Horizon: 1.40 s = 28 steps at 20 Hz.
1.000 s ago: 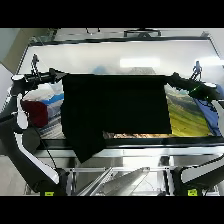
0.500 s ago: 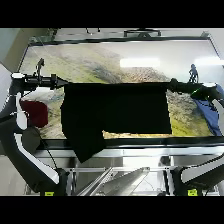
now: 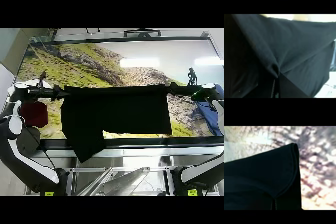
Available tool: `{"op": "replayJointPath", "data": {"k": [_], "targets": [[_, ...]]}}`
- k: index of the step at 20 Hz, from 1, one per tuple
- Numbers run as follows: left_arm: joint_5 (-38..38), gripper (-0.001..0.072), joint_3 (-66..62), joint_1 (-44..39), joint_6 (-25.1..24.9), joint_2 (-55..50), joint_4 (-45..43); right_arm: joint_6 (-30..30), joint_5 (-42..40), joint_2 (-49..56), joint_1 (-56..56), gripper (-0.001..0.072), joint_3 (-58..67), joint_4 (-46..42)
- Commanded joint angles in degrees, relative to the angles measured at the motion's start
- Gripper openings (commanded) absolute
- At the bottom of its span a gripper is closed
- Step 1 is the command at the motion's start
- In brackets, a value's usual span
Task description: Fold the shirts.
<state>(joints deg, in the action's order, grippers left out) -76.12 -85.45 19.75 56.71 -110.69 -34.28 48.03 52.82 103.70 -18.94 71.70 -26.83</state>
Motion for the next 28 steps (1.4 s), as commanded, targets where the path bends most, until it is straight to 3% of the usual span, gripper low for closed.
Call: {"op": "replayJointPath", "data": {"k": [1,4,5,6,7,8,10,13,16,18,19,20,25,28], "targets": [[6.3,0.0015,4.6,-2.7,-2.2,0.5,-0.6,0.0,0.0,1.4,0.5,0.0015,0.0,-0.2],[6.6,0.0014,4.5,-2.8,-2.1,0.7,-1.2,0.0,0.1,1.7,0.4,0.0017,0.0,-2.8],[6.4,0.0015,4.5,-2.8,-2.1,1.0,-1.4,0.0,0.6,1.7,0.4,0.0061,0.0,-3.6],[6.1,0.0044,4.5,-2.8,-2.2,1.5,-2.1,0.0,1.4,1.6,0.2,0.0231,0.1,-4.1],[6.0,0.0231,4.5,-2.6,-2.1,2.2,-2.3,0.0,2.7,1.2,-0.2,0.0300,0.2,-4.6],[5.4,0.0337,4.4,-2.1,-1.9,3.2,-2.2,0.3,5.0,0.4,-1.3,0.0299,0.4,-5.9],[3.2,0.0337,3.8,0.2,0.2,5.7,-2.7,4.6,10.3,-2.2,-4.5,0.0300,1.2,-8.8],[-1.9,0.0337,2.6,5.2,8.7,10.5,-10.2,7.5,19.2,-8.1,-10.8,0.0301,1.3,-13.8],[-6.1,0.0337,10.9,8.3,9.4,17.9,-11.8,8.4,26.0,-13.5,-14.6,0.0301,-2.5,-20.5],[-5.4,0.0337,21.4,9.3,9.4,24.0,-13.0,8.4,25.2,-16.7,-14.9,0.0332,-9.0,-24.7],[-5.1,0.0337,26.5,9.6,9.4,26.7,-13.3,8.3,24.4,-17.8,-14.9,0.0412,-12.6,-25.1],[-5.1,0.0337,31.1,9.7,9.7,29.2,-13.7,8.3,23.7,-18.4,-14.9,0.0436,-16.2,-25.0],[-3.5,0.0336,47.9,9.7,11.6,40.5,-15.3,7.7,17.0,-18.4,-13.6,0.0435,-28.2,-25.0],[-1.1,0.0337,54.2,9.7,14.8,46.4,-22.0,7.7,13.0,-18.4,-10.2,0.0435,-32.0,-24.8]]}}
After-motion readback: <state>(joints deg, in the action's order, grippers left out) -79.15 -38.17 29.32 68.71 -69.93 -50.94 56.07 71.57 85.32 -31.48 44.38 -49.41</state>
